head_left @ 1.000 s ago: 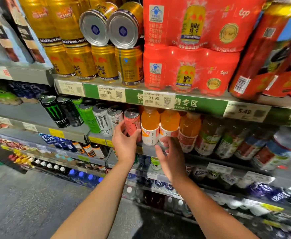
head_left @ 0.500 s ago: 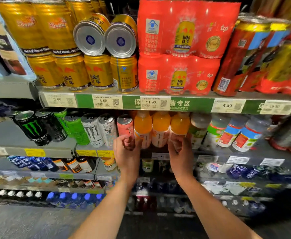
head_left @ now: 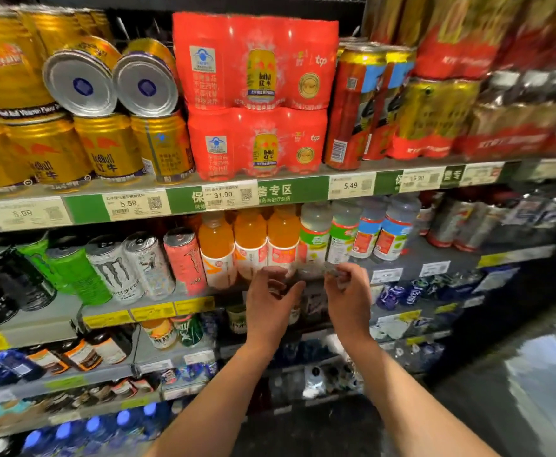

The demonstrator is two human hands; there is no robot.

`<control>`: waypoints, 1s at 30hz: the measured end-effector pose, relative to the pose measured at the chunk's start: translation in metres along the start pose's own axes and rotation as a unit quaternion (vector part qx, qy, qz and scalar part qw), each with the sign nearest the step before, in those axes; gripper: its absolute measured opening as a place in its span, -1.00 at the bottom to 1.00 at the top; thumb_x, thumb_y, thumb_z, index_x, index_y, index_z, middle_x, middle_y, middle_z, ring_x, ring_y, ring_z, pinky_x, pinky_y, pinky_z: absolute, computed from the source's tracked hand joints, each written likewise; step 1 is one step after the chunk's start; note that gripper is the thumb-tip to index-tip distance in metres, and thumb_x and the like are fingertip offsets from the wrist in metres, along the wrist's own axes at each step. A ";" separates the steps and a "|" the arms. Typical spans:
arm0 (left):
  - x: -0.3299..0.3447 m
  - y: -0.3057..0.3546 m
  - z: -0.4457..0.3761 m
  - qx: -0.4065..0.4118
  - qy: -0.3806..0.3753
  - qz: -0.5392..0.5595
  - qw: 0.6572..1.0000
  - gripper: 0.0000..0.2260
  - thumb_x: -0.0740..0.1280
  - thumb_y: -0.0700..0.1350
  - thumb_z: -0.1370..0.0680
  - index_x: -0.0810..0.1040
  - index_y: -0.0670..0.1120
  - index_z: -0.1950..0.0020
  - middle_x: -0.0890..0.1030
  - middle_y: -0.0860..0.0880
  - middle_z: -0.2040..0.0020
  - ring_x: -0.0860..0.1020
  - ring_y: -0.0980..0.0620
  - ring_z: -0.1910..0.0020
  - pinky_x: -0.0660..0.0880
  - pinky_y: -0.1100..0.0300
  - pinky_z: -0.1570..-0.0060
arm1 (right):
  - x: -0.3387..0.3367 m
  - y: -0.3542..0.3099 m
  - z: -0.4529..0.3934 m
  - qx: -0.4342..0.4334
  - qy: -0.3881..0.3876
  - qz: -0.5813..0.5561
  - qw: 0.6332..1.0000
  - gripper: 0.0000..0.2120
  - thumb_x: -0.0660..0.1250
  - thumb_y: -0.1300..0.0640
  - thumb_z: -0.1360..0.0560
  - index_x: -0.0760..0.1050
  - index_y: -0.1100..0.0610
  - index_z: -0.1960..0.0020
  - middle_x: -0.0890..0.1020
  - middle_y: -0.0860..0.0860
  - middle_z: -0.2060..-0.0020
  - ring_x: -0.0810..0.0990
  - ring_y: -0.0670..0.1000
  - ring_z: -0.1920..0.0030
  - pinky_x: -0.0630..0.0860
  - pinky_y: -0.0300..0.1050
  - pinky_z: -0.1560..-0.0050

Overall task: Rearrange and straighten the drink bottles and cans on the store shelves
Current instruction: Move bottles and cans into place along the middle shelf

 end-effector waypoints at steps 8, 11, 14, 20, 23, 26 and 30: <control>0.063 0.016 0.008 -0.001 -0.041 0.025 0.999 -0.70 0.58 0.05 -0.39 0.51 0.14 0.02 0.63 0.08 0.13 0.60 0.16 0.18 0.56 0.22 0.16 | -0.043 0.053 -0.032 0.065 0.012 -0.017 0.998 -0.85 0.38 0.13 -0.55 0.48 0.13 -0.08 0.54 0.03 0.02 0.56 0.07 0.05 0.51 0.00 0.01; 0.101 0.026 0.014 0.000 -0.037 0.022 0.999 -0.71 0.58 0.03 -0.39 0.51 0.14 0.04 0.63 0.10 0.13 0.60 0.22 0.17 0.52 0.26 0.17 | -0.069 0.078 -0.049 0.071 0.018 -0.028 0.997 -0.82 0.39 0.13 -0.54 0.48 0.17 -0.08 0.52 0.01 0.01 0.54 0.05 0.03 0.47 -0.03 0.02; 0.148 0.039 0.014 -0.002 -0.035 0.011 0.999 -0.72 0.58 0.00 -0.39 0.51 0.15 0.05 0.65 0.14 0.13 0.61 0.25 0.15 0.57 0.17 0.14 | -0.097 0.099 -0.076 0.070 0.016 -0.055 0.996 -0.78 0.40 0.14 -0.54 0.48 0.19 -0.13 0.55 0.05 0.00 0.52 0.02 0.05 0.43 -0.11 0.07; 0.227 0.069 -0.008 0.013 0.063 -0.011 0.998 -0.62 0.60 -0.16 -0.38 0.53 -0.01 -0.10 0.62 -0.01 0.03 0.60 0.01 0.03 0.56 0.06 -0.01 | -0.103 0.148 -0.158 0.029 -0.117 0.001 0.993 -0.44 0.43 0.02 -0.53 0.34 0.15 -0.45 0.44 0.08 -0.34 0.37 0.05 -0.36 0.26 -0.24 -0.27; 0.248 0.074 -0.016 0.024 0.097 -0.044 0.994 -0.57 0.57 0.00 -0.39 0.54 -0.06 -0.19 0.64 0.00 -0.05 0.61 0.02 -0.05 0.57 0.03 -0.05 | -0.087 0.163 -0.190 0.047 -0.178 -0.044 0.982 -0.23 0.50 0.03 -0.43 0.25 0.20 -0.51 0.41 0.13 -0.41 0.38 0.10 -0.41 0.30 -0.09 -0.39; 0.258 0.076 -0.021 0.013 0.130 -0.072 0.989 -0.50 0.56 0.10 -0.38 0.51 -0.04 -0.22 0.62 0.00 -0.06 0.61 0.03 -0.03 0.58 0.02 -0.02 | -0.074 0.170 -0.207 0.042 -0.219 -0.061 0.973 -0.18 0.56 0.11 -0.39 0.24 0.24 -0.52 0.45 0.17 -0.40 0.43 0.10 -0.39 0.39 0.02 -0.40; 0.264 0.077 -0.025 0.005 0.155 -0.097 0.983 -0.47 0.57 0.09 -0.36 0.48 -0.03 -0.24 0.61 0.01 -0.05 0.61 0.06 0.01 0.58 0.05 0.03 | -0.059 0.178 -0.216 0.061 -0.260 -0.108 0.958 -0.15 0.56 0.14 -0.41 0.17 0.17 -0.55 0.39 0.10 -0.46 0.39 0.02 -0.44 0.36 0.00 -0.44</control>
Point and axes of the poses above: each hand's wrist, its own z-axis away from the middle knuckle, its own x-axis out of the palm, y = z × x, the point moved 10 cm from there along -z, towards the middle knuckle
